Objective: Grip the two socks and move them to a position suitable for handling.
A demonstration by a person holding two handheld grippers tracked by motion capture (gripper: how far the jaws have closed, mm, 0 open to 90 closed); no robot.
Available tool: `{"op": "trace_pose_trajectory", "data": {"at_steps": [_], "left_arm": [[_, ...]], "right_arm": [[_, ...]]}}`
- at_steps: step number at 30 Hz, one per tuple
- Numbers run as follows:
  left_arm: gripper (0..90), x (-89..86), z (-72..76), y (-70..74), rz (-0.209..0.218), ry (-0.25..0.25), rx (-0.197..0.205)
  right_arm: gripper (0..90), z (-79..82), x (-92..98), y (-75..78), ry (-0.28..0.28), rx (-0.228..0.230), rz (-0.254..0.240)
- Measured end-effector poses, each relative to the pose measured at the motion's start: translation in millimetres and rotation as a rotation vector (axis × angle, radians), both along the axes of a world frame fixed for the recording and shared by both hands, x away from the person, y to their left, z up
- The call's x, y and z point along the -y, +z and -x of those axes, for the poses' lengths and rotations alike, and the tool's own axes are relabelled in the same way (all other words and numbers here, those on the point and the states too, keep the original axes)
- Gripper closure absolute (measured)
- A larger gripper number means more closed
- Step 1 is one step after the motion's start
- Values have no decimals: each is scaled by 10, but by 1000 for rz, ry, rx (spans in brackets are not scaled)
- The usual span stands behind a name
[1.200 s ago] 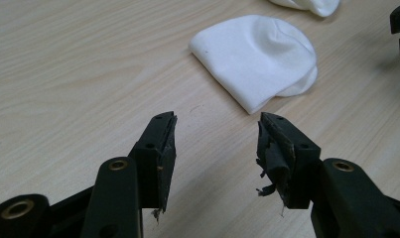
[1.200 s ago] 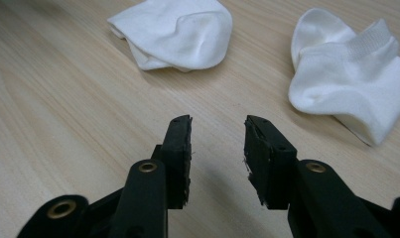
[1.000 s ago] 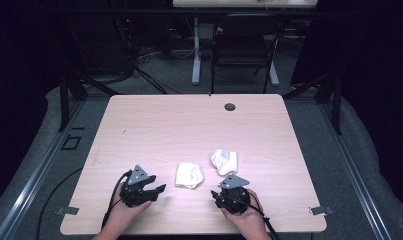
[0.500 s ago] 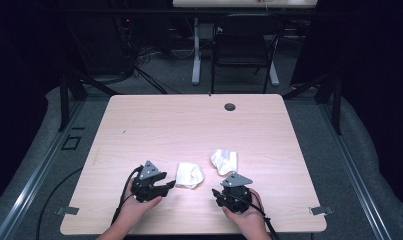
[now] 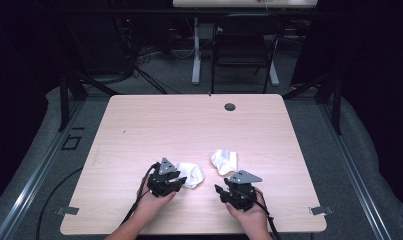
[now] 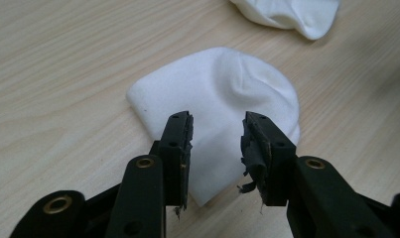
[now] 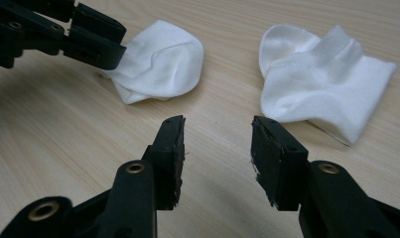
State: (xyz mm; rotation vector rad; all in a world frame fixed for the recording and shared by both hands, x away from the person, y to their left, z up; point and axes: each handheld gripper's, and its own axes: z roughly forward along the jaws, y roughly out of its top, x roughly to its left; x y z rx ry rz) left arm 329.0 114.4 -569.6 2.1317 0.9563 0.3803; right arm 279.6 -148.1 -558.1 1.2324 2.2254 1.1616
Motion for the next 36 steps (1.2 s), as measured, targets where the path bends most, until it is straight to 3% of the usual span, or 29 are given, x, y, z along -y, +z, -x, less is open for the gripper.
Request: {"op": "trace_pose_trajectory", "data": {"at_steps": [9,15,20,28,36], "left_arm": [[663,41,-12,-70,-42,-18,-14],[689,46,32,-80,-55,-43,2],[692,31,105,-90,-40,-53,0],[690,-18,250,-65,-52,-74,-15],[699,59,201,95,-2,-73,-2]], "right_arm": [[567,-6,5,-5,2,-9,2],[565,-6,5,-5,-2,-5,1],[565,-7,6,-5,-1,-7,5],[565,-4,13,0,-5,-8,3],[561,-6,4,-2,-6,-6,4]]}}
